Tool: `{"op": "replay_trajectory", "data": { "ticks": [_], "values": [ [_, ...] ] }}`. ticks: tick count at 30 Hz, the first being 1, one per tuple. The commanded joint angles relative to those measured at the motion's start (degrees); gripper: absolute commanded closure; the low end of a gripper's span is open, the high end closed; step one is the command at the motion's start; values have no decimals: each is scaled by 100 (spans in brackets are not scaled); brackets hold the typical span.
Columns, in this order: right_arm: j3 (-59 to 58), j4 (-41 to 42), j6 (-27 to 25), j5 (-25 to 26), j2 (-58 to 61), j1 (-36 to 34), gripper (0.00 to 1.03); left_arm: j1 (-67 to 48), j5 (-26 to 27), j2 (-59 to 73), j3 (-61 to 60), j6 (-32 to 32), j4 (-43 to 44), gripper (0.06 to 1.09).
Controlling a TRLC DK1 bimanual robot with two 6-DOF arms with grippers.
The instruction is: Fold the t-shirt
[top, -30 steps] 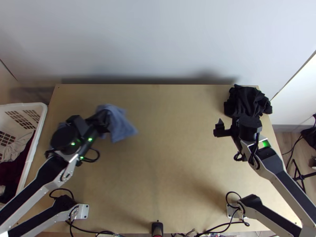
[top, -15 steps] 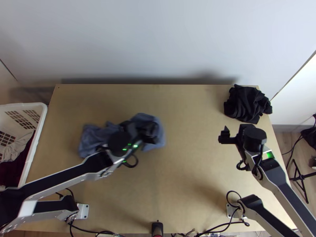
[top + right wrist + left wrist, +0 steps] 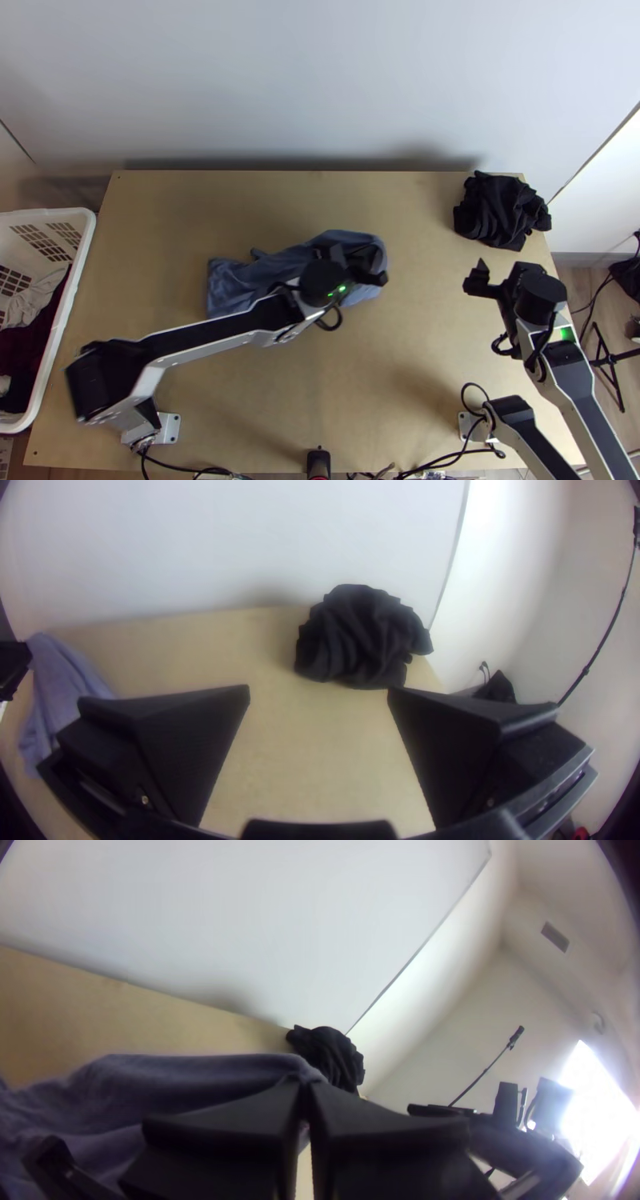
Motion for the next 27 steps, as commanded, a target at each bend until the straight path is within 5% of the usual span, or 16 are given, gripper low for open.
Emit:
{"op": "replay_trajectory", "data": {
  "ticks": [1, 10, 11, 12, 13, 14, 27],
  "values": [
    [-212, -41, 74, -12, -357, -305, 7, -69, -536, 949, 1241, -232, 28, 105],
    [-590, -41, 82, -30, -639, -340, 7, 10, -1054, 1107, 1944, -408, -306, 105],
    [-616, -41, 82, -30, -665, -340, 7, -17, -1063, 1081, 1900, -408, -376, 98],
    [-651, -41, 91, -30, -674, -331, 7, -52, -1063, 1045, 1777, -399, -393, 70],
    [-686, -41, 109, -39, -691, -323, 6, -122, -1054, 993, 1610, -355, -376, 27],
    [-713, -50, 118, -65, -700, -305, 6, -192, -1037, 940, 1443, -249, -350, 9],
    [-748, -120, 179, -399, -674, -24, 6, -43, -641, -493, 204, 1412, -103, 10]
  ]
}}
